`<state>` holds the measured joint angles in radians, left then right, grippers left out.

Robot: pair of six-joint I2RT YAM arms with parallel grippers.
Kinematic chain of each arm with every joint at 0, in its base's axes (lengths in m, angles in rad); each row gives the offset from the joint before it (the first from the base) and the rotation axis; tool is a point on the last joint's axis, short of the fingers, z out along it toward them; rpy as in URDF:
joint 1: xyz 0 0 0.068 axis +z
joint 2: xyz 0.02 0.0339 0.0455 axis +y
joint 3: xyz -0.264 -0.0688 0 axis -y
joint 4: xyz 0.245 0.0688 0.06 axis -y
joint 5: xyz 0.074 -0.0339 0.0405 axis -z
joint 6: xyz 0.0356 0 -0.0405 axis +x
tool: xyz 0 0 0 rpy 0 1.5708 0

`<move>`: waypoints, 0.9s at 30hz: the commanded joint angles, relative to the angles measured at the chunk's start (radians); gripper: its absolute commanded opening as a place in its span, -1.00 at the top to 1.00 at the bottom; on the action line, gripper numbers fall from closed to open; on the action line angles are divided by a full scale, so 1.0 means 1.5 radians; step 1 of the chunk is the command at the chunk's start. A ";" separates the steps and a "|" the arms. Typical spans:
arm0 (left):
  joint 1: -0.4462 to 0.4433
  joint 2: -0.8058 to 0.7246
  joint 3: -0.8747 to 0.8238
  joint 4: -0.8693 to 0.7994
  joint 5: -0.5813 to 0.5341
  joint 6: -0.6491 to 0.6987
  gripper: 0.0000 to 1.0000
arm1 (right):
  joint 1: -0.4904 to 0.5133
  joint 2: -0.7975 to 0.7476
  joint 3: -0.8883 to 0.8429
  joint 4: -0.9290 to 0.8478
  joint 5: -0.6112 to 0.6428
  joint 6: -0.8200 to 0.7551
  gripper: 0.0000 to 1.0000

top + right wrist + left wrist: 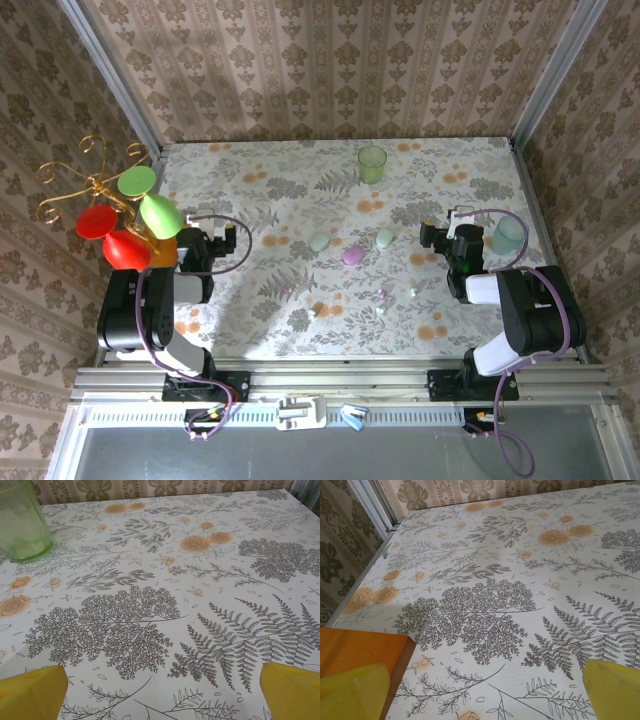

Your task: Insert the wireless bluetooth earbuds into the charging case

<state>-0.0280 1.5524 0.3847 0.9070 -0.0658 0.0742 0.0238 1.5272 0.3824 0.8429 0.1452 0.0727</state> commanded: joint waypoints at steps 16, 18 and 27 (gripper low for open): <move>-0.051 -0.161 0.009 -0.154 0.055 0.054 -1.00 | 0.017 -0.269 0.042 -0.247 -0.026 0.013 -1.00; -0.059 -0.170 0.024 -0.192 0.067 0.060 -1.00 | 0.019 -0.302 0.046 -0.280 -0.039 0.027 -1.00; -0.062 -0.150 0.050 -0.256 0.119 0.030 -1.00 | 0.021 -0.371 0.059 -0.377 -0.051 0.074 -1.00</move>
<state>-0.1230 1.3163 0.4290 0.5861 0.0601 0.1375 0.0505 0.9974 0.4389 0.3473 0.0895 0.1455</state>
